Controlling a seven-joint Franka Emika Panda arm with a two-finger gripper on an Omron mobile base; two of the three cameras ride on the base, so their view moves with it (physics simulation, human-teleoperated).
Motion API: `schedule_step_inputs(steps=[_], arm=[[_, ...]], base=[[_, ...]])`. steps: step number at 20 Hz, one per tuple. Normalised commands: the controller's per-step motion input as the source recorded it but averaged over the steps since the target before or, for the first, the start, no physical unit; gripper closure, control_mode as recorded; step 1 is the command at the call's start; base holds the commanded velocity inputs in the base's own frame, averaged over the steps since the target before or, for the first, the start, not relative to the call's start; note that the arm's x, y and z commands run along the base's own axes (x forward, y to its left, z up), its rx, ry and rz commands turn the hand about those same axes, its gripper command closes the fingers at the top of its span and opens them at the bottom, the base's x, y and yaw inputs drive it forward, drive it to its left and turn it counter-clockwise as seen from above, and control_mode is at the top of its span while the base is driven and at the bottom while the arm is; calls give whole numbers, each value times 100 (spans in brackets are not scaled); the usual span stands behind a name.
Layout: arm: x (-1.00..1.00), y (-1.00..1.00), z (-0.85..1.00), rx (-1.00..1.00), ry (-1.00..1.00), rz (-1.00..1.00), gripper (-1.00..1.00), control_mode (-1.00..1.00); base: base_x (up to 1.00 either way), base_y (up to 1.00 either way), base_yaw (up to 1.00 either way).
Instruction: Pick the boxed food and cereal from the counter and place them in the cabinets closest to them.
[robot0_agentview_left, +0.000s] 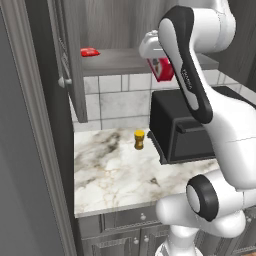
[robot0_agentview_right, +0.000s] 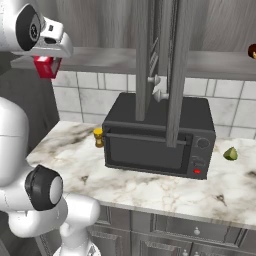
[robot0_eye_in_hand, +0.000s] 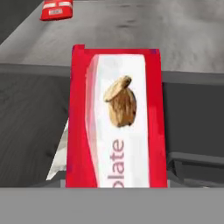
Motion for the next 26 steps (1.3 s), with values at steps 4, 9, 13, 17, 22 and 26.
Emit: schedule_step_inputs(steps=[4,9,13,17,22,26], arm=[[4,0,0,0,-20,0,100,-100],[9,0,-2,0,-22,0,100,-100],[12,0,-1,1,-16,0,100,-100],[20,0,1,3,-6,0,100,-100],[35,0,10,4,-2,0,100,-100],[41,0,23,4,0,-3,100,-100]], base=[[0,0,0],[0,0,0],[0,0,0],[0,0,0],[0,0,0],[0,0,0]])
